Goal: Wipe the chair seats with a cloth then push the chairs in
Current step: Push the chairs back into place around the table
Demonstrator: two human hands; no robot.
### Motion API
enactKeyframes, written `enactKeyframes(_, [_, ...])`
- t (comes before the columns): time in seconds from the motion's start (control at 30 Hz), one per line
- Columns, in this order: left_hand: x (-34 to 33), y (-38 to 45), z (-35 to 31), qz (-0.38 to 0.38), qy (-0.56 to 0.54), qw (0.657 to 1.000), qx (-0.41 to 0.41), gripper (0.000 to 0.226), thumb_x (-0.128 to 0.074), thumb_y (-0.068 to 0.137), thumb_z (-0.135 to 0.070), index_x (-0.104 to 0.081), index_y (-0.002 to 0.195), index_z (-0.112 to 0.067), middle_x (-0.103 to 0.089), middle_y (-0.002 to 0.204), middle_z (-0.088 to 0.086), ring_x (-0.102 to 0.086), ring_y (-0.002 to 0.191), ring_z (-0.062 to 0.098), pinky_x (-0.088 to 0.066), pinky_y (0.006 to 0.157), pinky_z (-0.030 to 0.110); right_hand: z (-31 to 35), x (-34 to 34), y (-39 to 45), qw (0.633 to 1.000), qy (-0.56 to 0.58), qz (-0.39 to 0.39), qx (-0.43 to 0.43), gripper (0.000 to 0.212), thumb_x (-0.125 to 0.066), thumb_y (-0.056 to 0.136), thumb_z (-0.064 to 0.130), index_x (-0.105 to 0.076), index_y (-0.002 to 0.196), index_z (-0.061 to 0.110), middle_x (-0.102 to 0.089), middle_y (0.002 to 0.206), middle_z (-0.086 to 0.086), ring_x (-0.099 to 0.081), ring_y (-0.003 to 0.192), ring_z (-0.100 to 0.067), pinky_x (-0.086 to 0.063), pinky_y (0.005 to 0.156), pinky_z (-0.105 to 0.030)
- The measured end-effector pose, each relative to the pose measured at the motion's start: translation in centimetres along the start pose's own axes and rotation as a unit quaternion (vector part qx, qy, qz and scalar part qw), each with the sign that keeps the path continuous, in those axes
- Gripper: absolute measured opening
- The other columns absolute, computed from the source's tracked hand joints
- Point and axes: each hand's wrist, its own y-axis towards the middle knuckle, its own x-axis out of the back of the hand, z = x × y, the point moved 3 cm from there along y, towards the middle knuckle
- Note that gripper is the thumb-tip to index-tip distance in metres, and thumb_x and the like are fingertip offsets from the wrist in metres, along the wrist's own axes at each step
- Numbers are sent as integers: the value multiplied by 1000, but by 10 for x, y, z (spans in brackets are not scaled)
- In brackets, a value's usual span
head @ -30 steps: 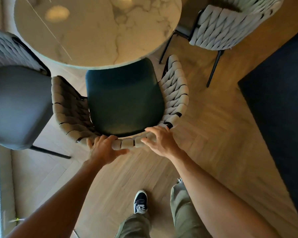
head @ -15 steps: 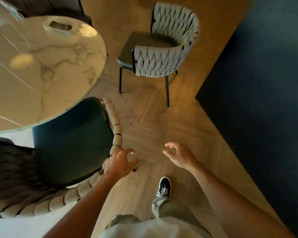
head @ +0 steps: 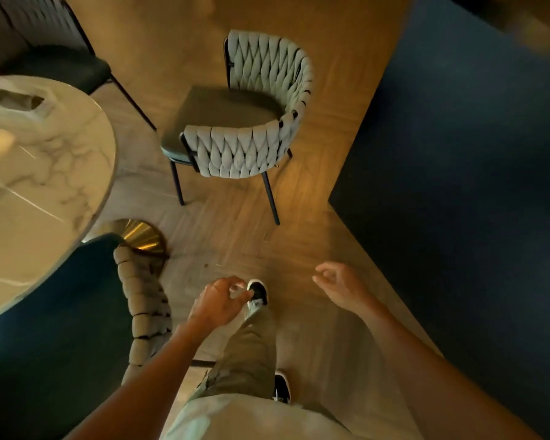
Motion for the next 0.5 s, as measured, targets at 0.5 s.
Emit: enactKeyframes(0.5, [104, 257, -68, -9, -8, 999, 33, 40, -57, 88, -52, -59, 121, -29, -59, 128, 1, -58, 112, 18, -46, 90, 32, 104, 108, 230, 1000, 4, 19, -14, 35, -57, 95, 34, -56, 127, 21, -59, 121, -1, -55, 99, -7, -41, 66, -12])
